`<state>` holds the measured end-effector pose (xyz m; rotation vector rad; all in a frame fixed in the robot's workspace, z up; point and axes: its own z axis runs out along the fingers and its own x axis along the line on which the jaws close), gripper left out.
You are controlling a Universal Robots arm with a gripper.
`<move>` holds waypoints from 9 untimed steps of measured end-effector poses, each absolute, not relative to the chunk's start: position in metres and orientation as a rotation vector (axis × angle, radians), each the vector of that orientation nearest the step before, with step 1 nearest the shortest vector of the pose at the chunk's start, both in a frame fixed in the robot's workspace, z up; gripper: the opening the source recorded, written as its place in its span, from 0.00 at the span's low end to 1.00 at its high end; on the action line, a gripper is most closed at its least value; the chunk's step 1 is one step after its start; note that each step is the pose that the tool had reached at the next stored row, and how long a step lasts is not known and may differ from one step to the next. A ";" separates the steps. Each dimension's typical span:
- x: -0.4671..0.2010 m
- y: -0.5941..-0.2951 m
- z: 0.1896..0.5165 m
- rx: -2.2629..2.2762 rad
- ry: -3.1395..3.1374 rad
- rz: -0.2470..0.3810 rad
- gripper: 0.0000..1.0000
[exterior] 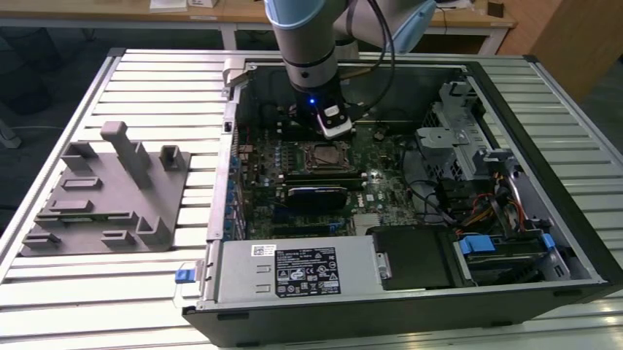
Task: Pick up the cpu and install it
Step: 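Install the first cpu locking lever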
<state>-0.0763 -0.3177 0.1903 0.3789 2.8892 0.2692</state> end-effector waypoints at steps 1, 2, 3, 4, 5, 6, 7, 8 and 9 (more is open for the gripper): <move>-0.076 -0.318 0.190 0.379 2.889 0.271 0.11; -0.076 -0.318 0.190 0.379 2.889 0.273 0.11; -0.076 -0.318 0.190 0.379 2.889 0.275 0.11; -0.076 -0.318 0.190 0.379 2.889 0.275 0.11; -0.076 -0.318 0.191 0.379 2.889 0.275 0.11; -0.076 -0.318 0.191 0.379 2.889 0.275 0.11; -0.076 -0.318 0.192 0.379 2.889 0.275 0.11; -0.076 -0.318 0.194 0.379 2.889 0.275 0.11; -0.076 -0.318 0.195 0.379 2.889 0.275 0.11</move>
